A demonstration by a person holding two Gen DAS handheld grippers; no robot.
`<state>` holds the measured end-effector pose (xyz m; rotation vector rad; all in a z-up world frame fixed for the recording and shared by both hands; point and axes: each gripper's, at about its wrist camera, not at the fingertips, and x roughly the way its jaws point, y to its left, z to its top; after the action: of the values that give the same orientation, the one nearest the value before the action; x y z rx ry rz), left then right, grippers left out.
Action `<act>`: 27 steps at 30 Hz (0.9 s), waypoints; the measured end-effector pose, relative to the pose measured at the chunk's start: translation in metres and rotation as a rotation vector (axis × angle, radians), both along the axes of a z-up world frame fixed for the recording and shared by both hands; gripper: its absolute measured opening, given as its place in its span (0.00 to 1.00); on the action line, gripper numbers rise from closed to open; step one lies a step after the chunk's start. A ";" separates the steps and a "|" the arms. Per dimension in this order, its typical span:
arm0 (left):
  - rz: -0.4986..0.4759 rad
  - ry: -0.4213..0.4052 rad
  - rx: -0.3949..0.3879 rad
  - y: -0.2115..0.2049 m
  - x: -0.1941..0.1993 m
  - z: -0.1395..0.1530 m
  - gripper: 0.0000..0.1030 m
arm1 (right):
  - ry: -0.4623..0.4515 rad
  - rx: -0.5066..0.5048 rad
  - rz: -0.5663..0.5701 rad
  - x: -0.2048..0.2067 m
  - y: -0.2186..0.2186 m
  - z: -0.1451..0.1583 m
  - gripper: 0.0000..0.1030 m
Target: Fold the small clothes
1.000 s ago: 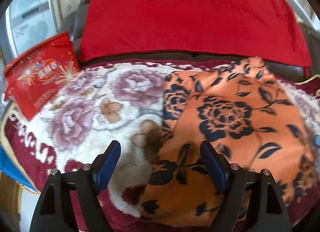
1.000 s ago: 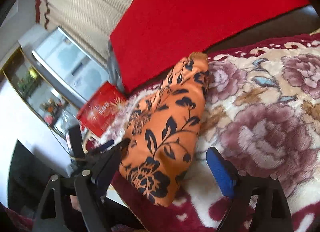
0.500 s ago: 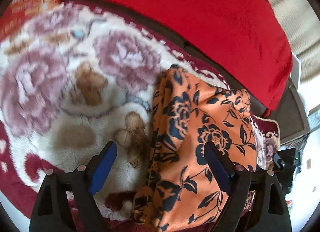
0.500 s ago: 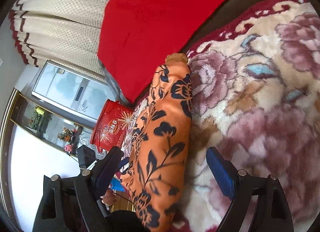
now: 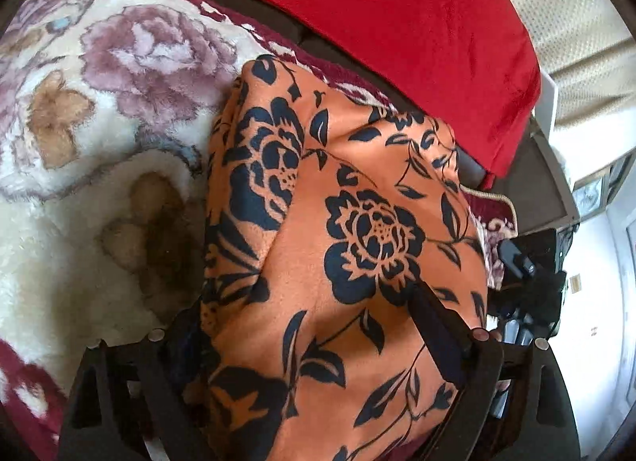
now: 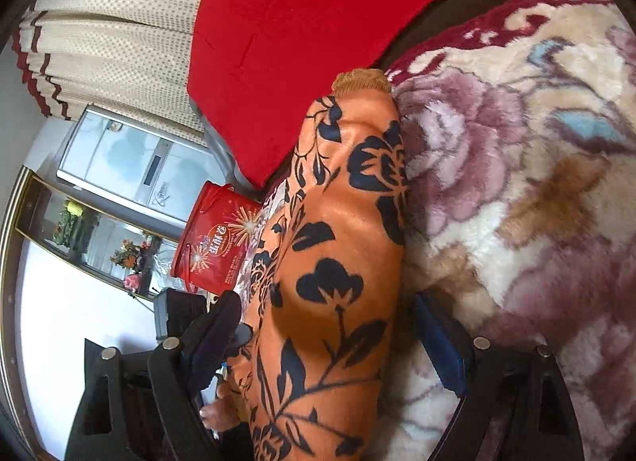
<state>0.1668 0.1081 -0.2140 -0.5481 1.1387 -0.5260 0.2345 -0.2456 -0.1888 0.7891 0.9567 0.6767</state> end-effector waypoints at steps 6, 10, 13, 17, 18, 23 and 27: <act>0.027 -0.036 0.014 0.001 0.001 0.005 0.52 | -0.037 -0.091 0.014 0.006 0.023 0.000 0.63; 0.023 -0.113 0.054 -0.008 -0.003 0.027 0.36 | -0.098 -0.125 0.007 -0.001 0.029 0.011 0.53; 0.009 -0.196 0.035 -0.024 -0.011 0.052 0.33 | -0.149 -0.134 0.008 -0.008 0.031 0.026 0.49; -0.041 -0.288 0.006 -0.057 -0.019 0.082 0.32 | -0.233 -0.155 -0.009 -0.021 0.017 0.049 0.49; -0.059 -0.308 0.001 -0.066 -0.021 0.089 0.32 | -0.249 -0.150 -0.021 -0.025 0.009 0.055 0.49; -0.121 -0.350 -0.007 -0.117 -0.017 0.094 0.32 | -0.290 -0.132 -0.121 -0.037 -0.047 0.073 0.49; -0.102 -0.283 0.070 -0.145 0.005 0.069 0.32 | -0.214 -0.159 -0.193 -0.035 -0.089 0.056 0.49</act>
<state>0.1717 -0.0371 -0.1446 -0.3429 0.9138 -0.6284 0.1996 -0.3348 -0.1330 0.6442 0.7201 0.4990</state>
